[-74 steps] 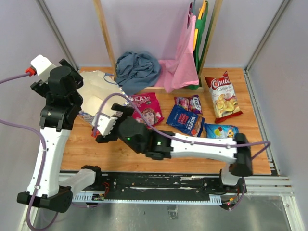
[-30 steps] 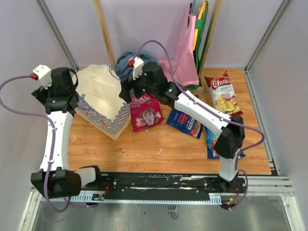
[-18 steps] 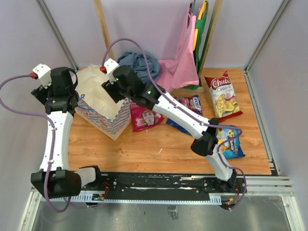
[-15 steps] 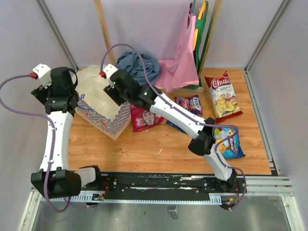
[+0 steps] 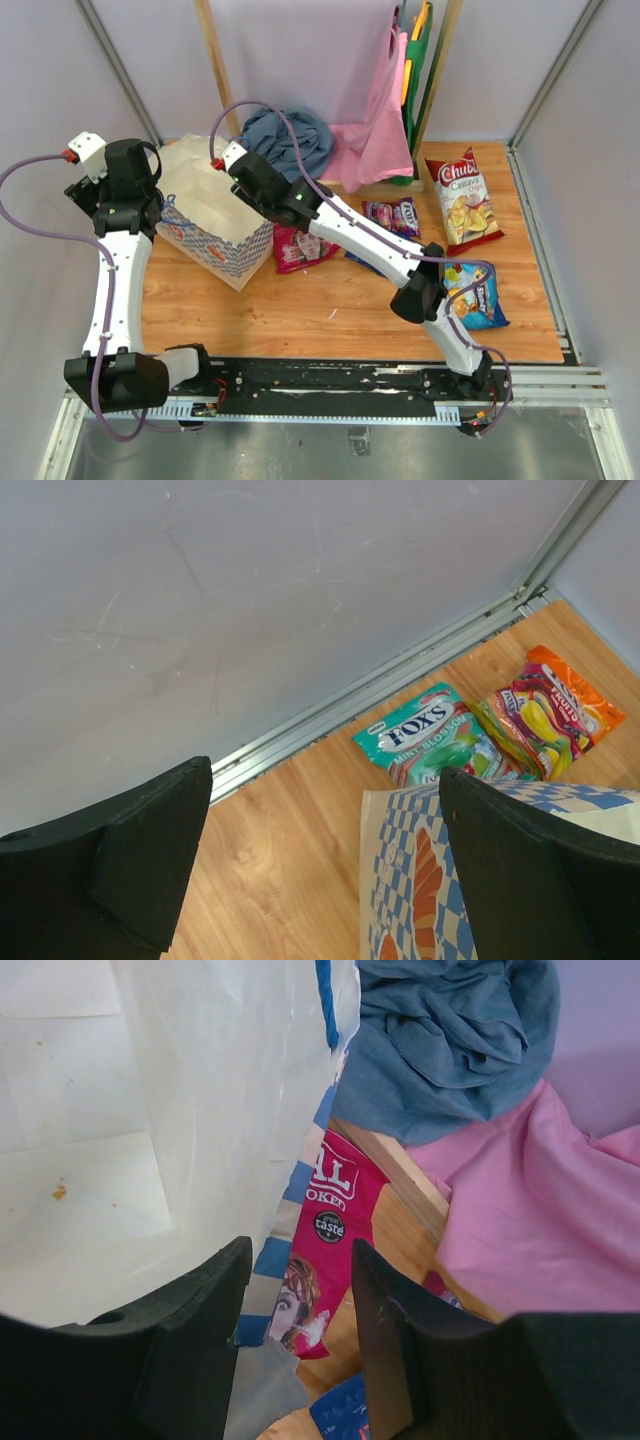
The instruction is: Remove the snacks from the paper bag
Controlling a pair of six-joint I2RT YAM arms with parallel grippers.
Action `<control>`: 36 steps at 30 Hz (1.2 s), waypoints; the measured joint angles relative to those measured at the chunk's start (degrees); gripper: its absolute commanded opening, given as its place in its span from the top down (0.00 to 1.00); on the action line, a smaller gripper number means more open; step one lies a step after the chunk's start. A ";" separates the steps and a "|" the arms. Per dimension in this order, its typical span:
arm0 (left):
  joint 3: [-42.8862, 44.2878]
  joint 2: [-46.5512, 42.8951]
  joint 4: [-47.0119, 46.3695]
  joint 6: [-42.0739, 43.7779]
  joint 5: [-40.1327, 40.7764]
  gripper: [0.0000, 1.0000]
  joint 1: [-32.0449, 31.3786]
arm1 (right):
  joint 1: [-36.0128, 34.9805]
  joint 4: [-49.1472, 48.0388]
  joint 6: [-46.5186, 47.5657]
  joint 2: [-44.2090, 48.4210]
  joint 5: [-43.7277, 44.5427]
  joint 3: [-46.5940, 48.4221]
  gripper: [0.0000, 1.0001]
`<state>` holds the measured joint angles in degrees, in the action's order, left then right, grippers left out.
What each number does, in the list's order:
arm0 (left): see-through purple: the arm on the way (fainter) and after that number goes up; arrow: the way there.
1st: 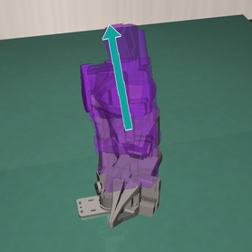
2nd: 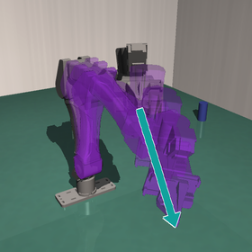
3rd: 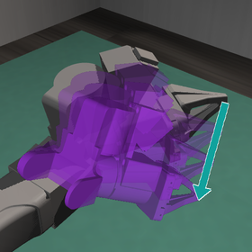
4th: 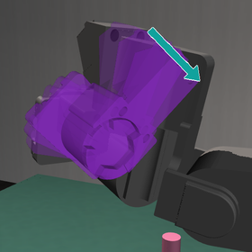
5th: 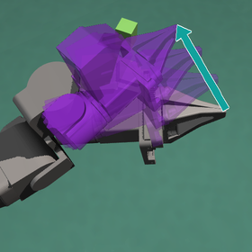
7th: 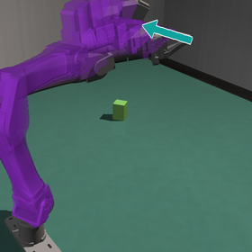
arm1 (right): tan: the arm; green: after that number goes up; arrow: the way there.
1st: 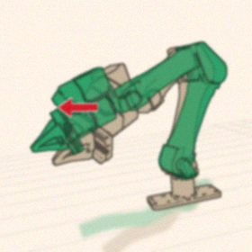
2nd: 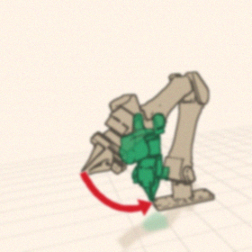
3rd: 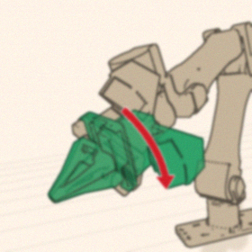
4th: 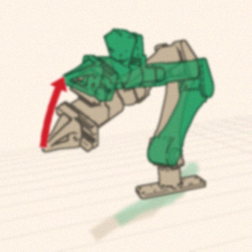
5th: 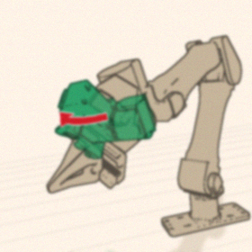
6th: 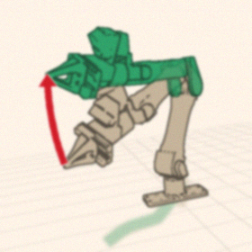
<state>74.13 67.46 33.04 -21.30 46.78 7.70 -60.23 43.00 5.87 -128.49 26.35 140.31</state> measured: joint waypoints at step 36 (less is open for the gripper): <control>-1.46 -0.98 -1.77 0.04 -5.01 0.00 0.00 | 0.11 -0.85 -4.98 12.46 -7.17 -13.62 0.99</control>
<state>72.66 66.48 31.27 -21.26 41.78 7.70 -60.12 42.15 0.89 -116.03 19.18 126.69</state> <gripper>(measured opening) 0.994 0.011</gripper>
